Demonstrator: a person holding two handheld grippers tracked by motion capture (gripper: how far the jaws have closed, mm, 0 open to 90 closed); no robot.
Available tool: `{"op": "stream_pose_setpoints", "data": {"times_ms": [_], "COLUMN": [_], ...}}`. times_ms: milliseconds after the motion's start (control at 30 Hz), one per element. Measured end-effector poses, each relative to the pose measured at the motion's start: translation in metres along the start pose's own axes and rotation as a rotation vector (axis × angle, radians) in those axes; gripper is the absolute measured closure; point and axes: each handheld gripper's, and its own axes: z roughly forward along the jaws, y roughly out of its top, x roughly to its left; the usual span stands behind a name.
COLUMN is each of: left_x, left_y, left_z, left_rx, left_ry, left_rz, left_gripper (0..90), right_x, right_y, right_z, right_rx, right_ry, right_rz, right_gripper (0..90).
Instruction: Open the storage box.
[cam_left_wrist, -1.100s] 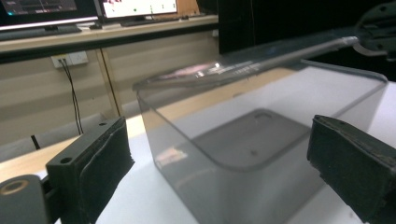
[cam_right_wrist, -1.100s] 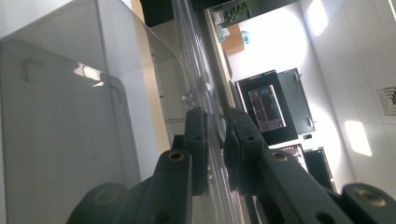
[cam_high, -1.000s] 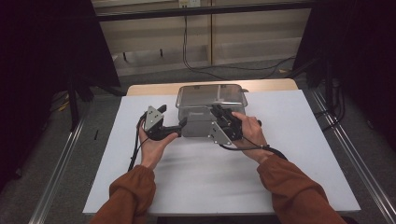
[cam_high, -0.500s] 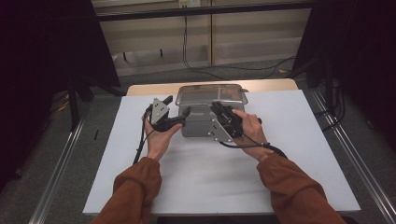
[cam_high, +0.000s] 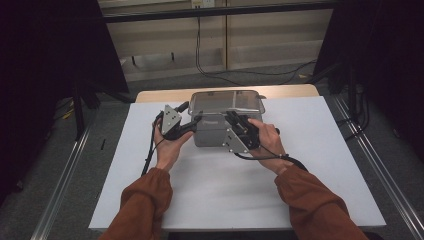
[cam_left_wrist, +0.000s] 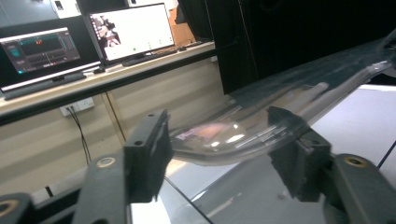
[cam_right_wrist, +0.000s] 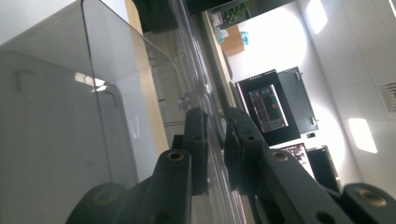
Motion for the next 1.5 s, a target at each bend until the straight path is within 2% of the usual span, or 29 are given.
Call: {"op": "stream_pose_setpoints", "data": {"times_ms": [67, 167, 233, 267, 367, 500, 567, 700, 833, 1033, 1133, 1167, 1300, 1367, 1500], "left_x": [0.000, 0.000, 0.001, 0.001, 0.001, 0.002, 0.002, 0.003, 0.003, 0.004, 0.005, 0.005, 0.005, 0.005, 0.005], "left_y": [-0.001, -0.002, -0.002, -0.002, -0.002, -0.001, -0.001, -0.002, -0.001, 0.000, -0.001, -0.001, 0.000, 0.000, 0.001], "left_z": [0.000, 0.001, 0.001, 0.001, 0.000, -0.001, -0.001, -0.001, -0.001, -0.001, -0.001, -0.001, -0.001, -0.001, -0.001], "left_rx": [0.006, 0.013, 0.008, 0.008, 0.016, 0.012, 0.016, 0.020, 0.013, 0.006, 0.008, 0.008, 0.009, 0.009, 0.014], "left_ry": [-0.009, -0.001, -0.001, -0.002, -0.001, -0.003, -0.001, -0.003, 0.001, 0.001, -0.003, -0.003, -0.003, 0.000, 0.003], "left_rz": [0.011, 0.025, 0.015, 0.013, 0.004, -0.043, -0.030, -0.036, -0.033, -0.056, -0.053, -0.052, -0.054, -0.056, -0.066], "left_gripper": [43.0, 46.9, 48.3, 49.0, 50.0, 49.5, 49.8, 51.1, 51.7, 52.0, 52.7, 52.9, 53.0, 53.2, 54.2], "right_x": [0.002, 0.002, 0.002, 0.001, -0.002, -0.005, -0.004, -0.004, -0.006, -0.014, -0.017, -0.018, -0.023, -0.023, -0.021], "right_y": [-0.002, -0.003, -0.004, -0.005, -0.008, -0.015, -0.018, -0.028, -0.038, -0.051, -0.057, -0.060, -0.073, -0.078, -0.089], "right_z": [-0.001, -0.001, -0.001, -0.001, -0.001, -0.003, -0.003, -0.003, -0.003, -0.003, -0.003, -0.004, -0.003, -0.002, 0.002], "right_rx": [-0.004, -0.008, -0.008, -0.006, -0.010, -0.022, -0.026, -0.019, -0.002, 0.040, 0.066, 0.073, 0.068, 0.071, 0.094], "right_ry": [0.004, 0.016, 0.021, 0.028, 0.048, 0.057, 0.065, 0.085, 0.075, 0.066, 0.083, 0.087, 0.098, 0.117, 0.118], "right_rz": [0.012, 0.031, 0.049, 0.073, 0.129, 0.225, 0.262, 0.370, 0.465, 0.547, 0.617, 0.653, 0.742, 0.766, 0.789], "right_gripper": [78.4, 77.2, 75.1, 71.6, 69.5, 59.2, 52.6, 36.8, 27.0, 22.1, 18.0, 17.9, 14.0, 9.7, 16.2]}}
